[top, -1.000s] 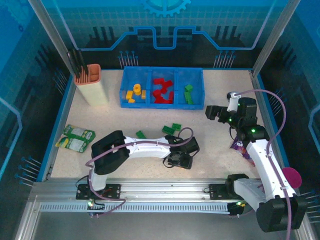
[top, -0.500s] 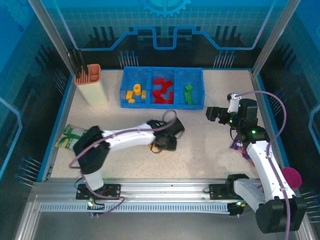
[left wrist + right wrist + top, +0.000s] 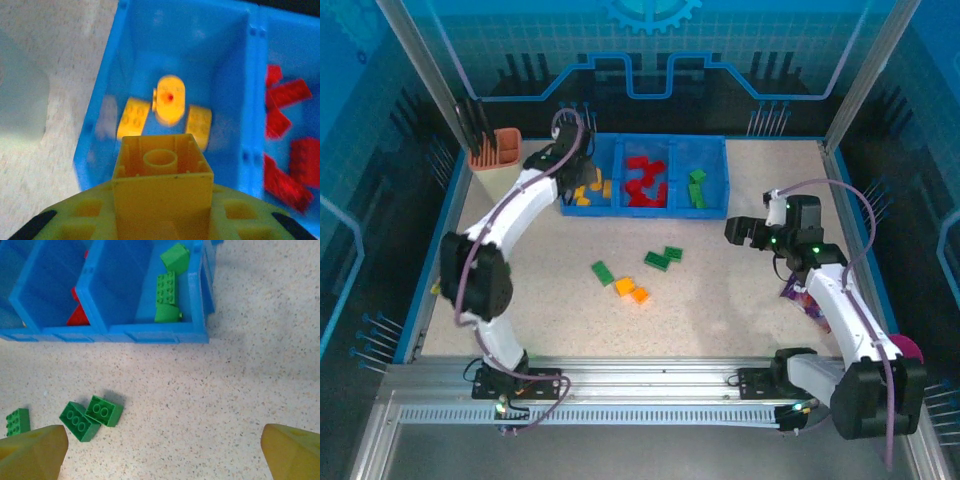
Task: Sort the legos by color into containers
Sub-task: Place the lego in the container.
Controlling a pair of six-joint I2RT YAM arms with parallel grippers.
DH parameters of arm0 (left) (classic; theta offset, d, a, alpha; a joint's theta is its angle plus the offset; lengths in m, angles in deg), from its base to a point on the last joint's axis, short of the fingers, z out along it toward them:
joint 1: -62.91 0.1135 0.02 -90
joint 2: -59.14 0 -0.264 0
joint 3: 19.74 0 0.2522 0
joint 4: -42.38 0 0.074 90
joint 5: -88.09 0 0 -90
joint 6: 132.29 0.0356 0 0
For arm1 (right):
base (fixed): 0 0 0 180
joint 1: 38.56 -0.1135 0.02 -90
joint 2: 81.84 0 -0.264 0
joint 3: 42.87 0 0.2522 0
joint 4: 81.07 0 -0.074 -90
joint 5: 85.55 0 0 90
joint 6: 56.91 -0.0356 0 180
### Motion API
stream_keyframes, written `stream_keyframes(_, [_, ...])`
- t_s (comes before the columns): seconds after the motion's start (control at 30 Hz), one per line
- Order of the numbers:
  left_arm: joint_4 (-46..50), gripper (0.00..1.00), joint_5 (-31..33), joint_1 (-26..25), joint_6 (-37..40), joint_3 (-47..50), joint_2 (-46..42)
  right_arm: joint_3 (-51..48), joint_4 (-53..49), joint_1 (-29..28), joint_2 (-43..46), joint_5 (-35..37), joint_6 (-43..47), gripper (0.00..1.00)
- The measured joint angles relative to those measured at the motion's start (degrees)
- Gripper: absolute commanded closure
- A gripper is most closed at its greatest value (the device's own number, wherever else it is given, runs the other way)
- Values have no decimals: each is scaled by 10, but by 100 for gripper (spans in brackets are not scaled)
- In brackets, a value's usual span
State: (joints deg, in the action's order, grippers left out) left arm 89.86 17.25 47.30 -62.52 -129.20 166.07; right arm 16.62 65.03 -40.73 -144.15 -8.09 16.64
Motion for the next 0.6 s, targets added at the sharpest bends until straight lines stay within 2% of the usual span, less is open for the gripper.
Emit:
stream_keyframes(0.2, [11,72,-11,23,23,-186,200,20,-5,0,-29,-1,1,0])
stream_keyframes(0.37, [46,70,-23,37,26,-361,329,27,-9,0,-51,-2,7,0])
stream_keyframes(0.47, [66,67,-30,43,26,-438,378,27,-10,0,-56,-4,11,0])
stream_keyframes(0.6, [76,61,-41,46,23,-455,396,27,-10,0,-65,-6,13,0])
